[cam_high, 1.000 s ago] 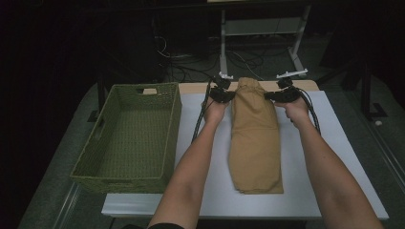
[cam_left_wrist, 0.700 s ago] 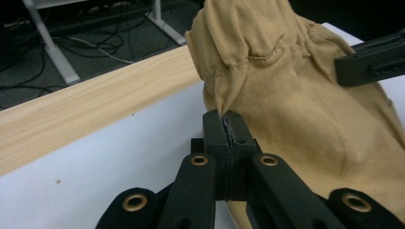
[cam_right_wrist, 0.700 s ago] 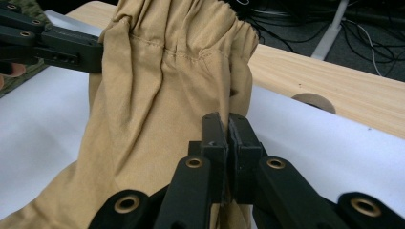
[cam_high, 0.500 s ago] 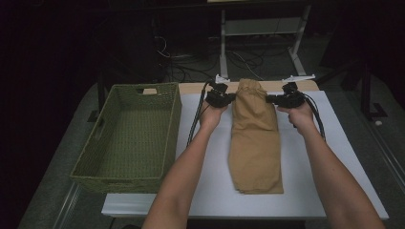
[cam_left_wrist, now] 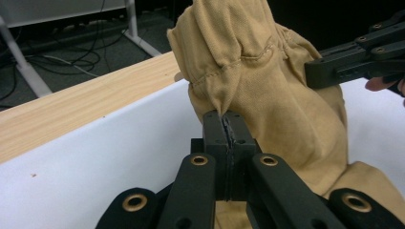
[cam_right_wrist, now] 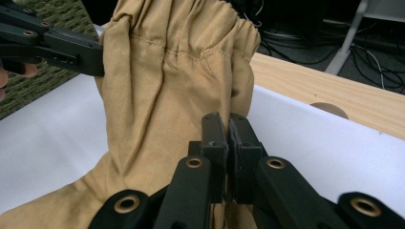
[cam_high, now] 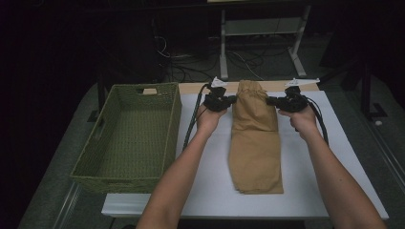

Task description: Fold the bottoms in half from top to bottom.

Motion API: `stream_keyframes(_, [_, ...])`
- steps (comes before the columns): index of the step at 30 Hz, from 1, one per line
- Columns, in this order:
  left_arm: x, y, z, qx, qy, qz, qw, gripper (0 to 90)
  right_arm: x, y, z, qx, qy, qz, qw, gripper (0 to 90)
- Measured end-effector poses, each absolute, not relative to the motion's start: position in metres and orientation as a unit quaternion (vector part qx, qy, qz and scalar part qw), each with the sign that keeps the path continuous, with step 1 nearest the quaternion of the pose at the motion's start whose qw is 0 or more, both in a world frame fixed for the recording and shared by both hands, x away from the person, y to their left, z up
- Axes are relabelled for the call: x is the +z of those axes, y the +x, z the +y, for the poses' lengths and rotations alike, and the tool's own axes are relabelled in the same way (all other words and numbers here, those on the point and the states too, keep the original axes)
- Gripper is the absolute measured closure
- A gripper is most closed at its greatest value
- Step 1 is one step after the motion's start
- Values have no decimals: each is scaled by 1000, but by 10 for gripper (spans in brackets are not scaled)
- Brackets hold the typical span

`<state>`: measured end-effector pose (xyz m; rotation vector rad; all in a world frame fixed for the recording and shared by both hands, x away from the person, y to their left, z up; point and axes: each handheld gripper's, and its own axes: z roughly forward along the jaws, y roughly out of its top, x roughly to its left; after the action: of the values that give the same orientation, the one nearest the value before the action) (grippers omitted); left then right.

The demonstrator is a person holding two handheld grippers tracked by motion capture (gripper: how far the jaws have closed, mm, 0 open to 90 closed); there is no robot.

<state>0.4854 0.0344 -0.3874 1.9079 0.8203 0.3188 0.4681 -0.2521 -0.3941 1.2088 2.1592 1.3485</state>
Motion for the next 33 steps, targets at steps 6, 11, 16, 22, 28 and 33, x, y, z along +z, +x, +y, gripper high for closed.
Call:
stream_keyframes(6, [-385,476,37,129,789,329,503,897,-392,458,-252,479,414,757,164,864])
stream_keyframes(11, [-381,468,39,128,792,318,506,896,-390,451,-252,482,407,758,163,863])
stream_keyframes(16, [-377,458,40,126,792,309,511,896,-388,441,-253,485,399,761,164,862])
stream_keyframes(22, [-375,445,41,123,794,301,513,896,-387,429,-254,487,385,767,165,862])
stream_keyframes(28, [-375,434,44,120,798,294,512,896,-388,417,-254,489,376,770,165,862])
stream_keyframes(33, [-378,426,45,116,800,291,513,896,-390,408,-253,487,370,774,163,862])
